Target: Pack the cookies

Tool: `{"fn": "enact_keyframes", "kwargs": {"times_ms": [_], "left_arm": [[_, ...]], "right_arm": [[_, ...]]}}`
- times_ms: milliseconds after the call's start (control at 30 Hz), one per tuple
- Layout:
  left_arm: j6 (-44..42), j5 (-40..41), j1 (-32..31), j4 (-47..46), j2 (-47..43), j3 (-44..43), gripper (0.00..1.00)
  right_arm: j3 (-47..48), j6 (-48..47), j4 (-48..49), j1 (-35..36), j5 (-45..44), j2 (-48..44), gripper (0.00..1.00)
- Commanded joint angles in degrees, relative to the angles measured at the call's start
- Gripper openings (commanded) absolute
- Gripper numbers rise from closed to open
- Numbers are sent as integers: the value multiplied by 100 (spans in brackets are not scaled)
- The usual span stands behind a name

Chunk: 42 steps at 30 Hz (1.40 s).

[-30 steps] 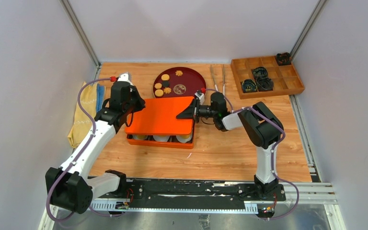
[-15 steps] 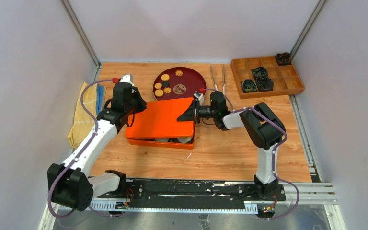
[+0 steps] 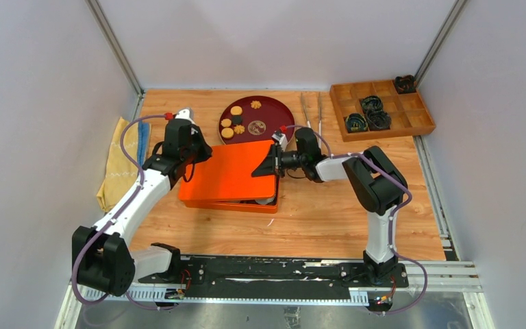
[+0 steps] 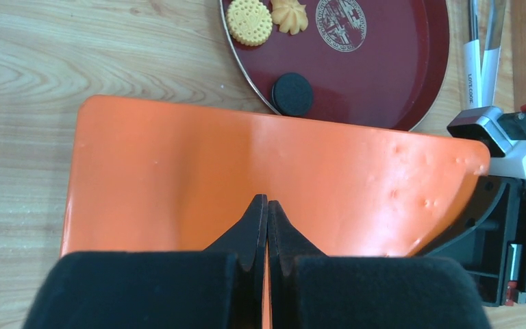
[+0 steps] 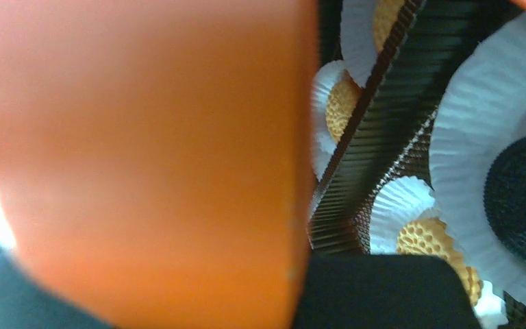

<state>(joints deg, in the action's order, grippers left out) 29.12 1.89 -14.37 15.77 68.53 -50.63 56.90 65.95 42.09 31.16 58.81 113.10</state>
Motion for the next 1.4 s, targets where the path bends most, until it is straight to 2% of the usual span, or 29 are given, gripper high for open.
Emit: {"fn": "enact_keyframes", "kwargs": {"times_ms": [0, 233, 400, 533, 733, 833, 900, 967, 1100, 1200, 1367], "left_arm": [[-30, -48, 22, -127, 24, 62, 0], [1, -152, 22, -250, 117, 190, 0], [58, -466, 22, -468, 280, 468, 0], [209, -750, 22, -869, 411, 912, 0], [330, -942, 22, -1200, 659, 1419, 0], [342, -1019, 22, -1322, 718, 1558, 0], [362, -1064, 22, -1414, 732, 1639, 0], [404, -1108, 22, -1500, 756, 1696, 0], [453, -1205, 22, -1551, 836, 1761, 0], [470, -1251, 22, -1697, 866, 1797, 0], [488, -1327, 22, -1752, 865, 1822, 0]], "right_arm": [[-78, -607, -632, 31, 101, -255, 0], [-544, -869, -783, -226, 9, -377, 0], [-550, -1265, -1351, -435, -8, -470, 0], [-432, -1587, -1913, -497, -112, -447, 7], [-407, -1664, -2188, -622, -139, -376, 13], [-354, -1741, -2395, -620, -192, -407, 23], [-332, -1779, -2544, -628, -266, -459, 35], [-314, -1873, -2736, -630, -389, -574, 55], [-210, -2103, -3313, -667, -773, -902, 75], [-162, -2210, -3660, -705, -1042, -1209, 85], [-5, -2624, -4552, -746, -1593, -1691, 85]]}}
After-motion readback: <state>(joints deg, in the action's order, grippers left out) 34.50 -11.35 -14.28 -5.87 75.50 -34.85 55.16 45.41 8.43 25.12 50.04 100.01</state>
